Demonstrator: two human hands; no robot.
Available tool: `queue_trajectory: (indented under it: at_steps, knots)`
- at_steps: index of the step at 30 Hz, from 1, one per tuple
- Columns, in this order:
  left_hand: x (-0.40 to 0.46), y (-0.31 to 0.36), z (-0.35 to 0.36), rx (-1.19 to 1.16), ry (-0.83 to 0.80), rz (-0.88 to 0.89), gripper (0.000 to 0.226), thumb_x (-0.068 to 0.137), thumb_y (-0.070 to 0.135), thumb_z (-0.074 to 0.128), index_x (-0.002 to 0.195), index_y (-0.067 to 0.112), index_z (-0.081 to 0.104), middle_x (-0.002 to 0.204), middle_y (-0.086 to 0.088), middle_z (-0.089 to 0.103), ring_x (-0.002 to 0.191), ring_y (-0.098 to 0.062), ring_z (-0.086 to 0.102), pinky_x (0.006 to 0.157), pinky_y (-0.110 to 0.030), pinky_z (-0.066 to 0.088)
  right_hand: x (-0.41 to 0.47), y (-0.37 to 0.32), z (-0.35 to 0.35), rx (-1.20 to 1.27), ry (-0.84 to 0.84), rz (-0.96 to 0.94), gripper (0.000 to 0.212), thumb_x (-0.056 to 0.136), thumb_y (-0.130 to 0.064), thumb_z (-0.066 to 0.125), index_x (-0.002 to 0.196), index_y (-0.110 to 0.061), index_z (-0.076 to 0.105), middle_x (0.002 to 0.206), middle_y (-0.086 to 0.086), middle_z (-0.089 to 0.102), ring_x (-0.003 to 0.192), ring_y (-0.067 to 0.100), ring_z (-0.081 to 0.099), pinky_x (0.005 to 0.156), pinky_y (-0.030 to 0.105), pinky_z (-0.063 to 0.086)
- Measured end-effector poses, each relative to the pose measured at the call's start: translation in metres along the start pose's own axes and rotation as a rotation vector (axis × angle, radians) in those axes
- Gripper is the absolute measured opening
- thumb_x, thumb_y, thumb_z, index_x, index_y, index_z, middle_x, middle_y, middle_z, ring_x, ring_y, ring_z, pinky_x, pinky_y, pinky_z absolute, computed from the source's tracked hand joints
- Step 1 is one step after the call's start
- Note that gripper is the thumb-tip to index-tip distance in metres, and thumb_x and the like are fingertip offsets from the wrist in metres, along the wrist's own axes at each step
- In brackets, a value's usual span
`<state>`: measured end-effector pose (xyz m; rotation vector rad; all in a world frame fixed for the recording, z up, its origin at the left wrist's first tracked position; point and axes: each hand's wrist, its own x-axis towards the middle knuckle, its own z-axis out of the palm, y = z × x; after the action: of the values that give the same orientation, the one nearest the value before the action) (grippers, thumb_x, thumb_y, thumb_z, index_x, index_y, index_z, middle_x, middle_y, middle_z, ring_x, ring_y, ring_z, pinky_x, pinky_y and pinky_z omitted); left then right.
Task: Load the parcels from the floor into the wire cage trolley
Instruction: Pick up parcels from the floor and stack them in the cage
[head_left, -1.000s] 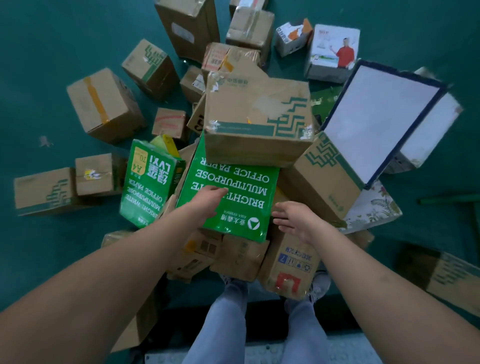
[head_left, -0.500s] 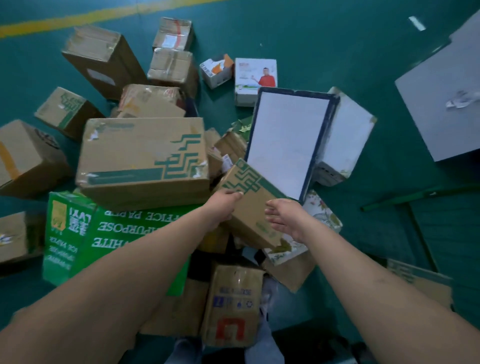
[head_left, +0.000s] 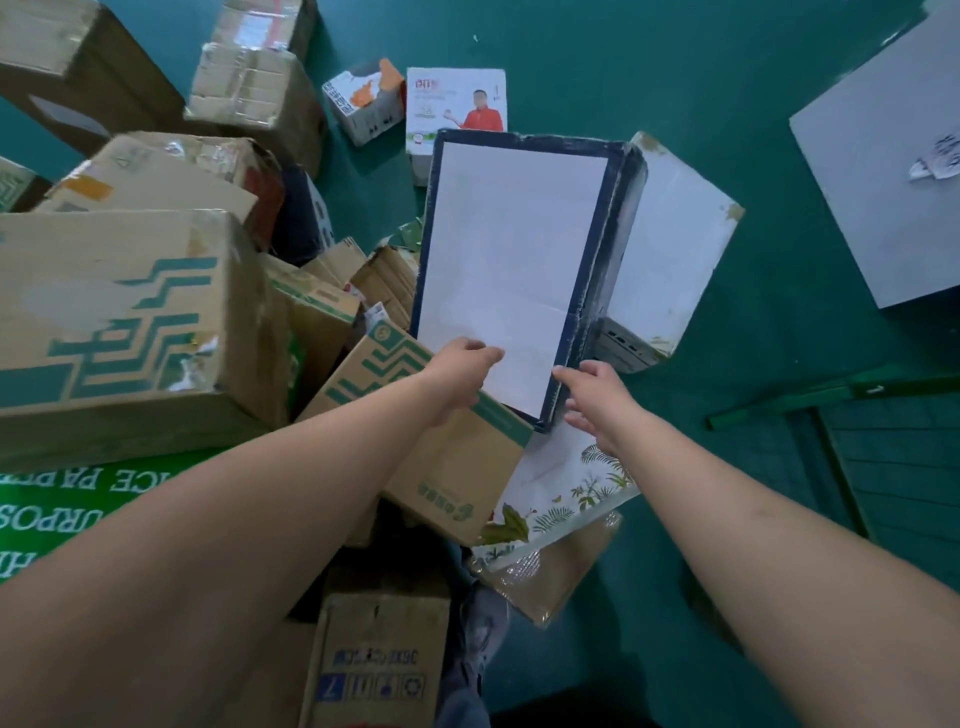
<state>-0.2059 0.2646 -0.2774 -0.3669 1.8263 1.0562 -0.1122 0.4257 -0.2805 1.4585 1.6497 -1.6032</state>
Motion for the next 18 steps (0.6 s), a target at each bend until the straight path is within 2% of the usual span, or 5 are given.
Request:
queue_trajectory:
  at_steps: [3, 7, 12, 15, 18]
  knots:
    - [0.024, 0.009, 0.025, -0.015, -0.021, 0.023, 0.059, 0.101, 0.043, 0.058, 0.152, 0.021, 0.04, 0.147, -0.003, 0.048, 0.126, -0.026, 0.055, 0.102, -0.04, 0.053, 0.026, -0.001, -0.005, 0.009, 0.02, -0.057, 0.072, 0.097, -0.04, 0.067, 0.156, -0.023, 0.029, 0.15, 0.009, 0.045, 0.121, 0.026, 0.055, 0.105, 0.045, 0.051]
    - [0.051, 0.013, 0.038, -0.028, -0.007, 0.016, 0.061, 0.098, 0.049, 0.059, 0.152, 0.028, 0.038, 0.147, -0.002, 0.047, 0.118, -0.025, 0.057, 0.101, -0.038, 0.053, 0.05, -0.007, -0.002, -0.154, 0.087, -0.219, 0.075, 0.095, -0.047, 0.064, 0.158, -0.027, 0.027, 0.15, 0.005, 0.045, 0.128, 0.028, 0.052, 0.106, 0.046, 0.047]
    - [0.082, 0.012, 0.025, -0.045, 0.08, 0.01, 0.064, 0.101, 0.044, 0.059, 0.156, 0.024, 0.031, 0.103, -0.001, 0.053, 0.097, -0.018, 0.057, 0.108, -0.043, 0.049, 0.083, -0.021, 0.003, -0.278, 0.161, -0.291, 0.077, 0.097, -0.047, 0.061, 0.159, -0.021, 0.024, 0.155, 0.006, 0.044, 0.135, 0.031, 0.05, 0.104, 0.042, 0.045]
    - [0.094, 0.017, 0.012, -0.045, 0.133, 0.013, 0.067, 0.103, 0.04, 0.056, 0.159, 0.023, 0.023, 0.098, 0.006, 0.048, 0.119, -0.025, 0.057, 0.111, -0.046, 0.046, 0.097, -0.012, -0.004, -0.469, 0.195, -0.313, 0.064, 0.101, -0.038, 0.057, 0.155, -0.018, 0.029, 0.143, 0.011, 0.056, 0.124, 0.034, 0.058, 0.094, 0.041, 0.049]
    - [0.111, 0.023, -0.004, -0.058, 0.184, 0.016, 0.075, 0.101, 0.04, 0.06, 0.161, 0.025, 0.016, 0.129, 0.0, 0.046, 0.136, -0.031, 0.046, 0.113, -0.047, 0.044, 0.104, 0.01, -0.015, -0.634, 0.188, -0.329, 0.058, 0.105, -0.036, 0.052, 0.156, -0.017, 0.031, 0.144, 0.014, 0.056, 0.127, 0.036, 0.057, 0.096, 0.042, 0.049]
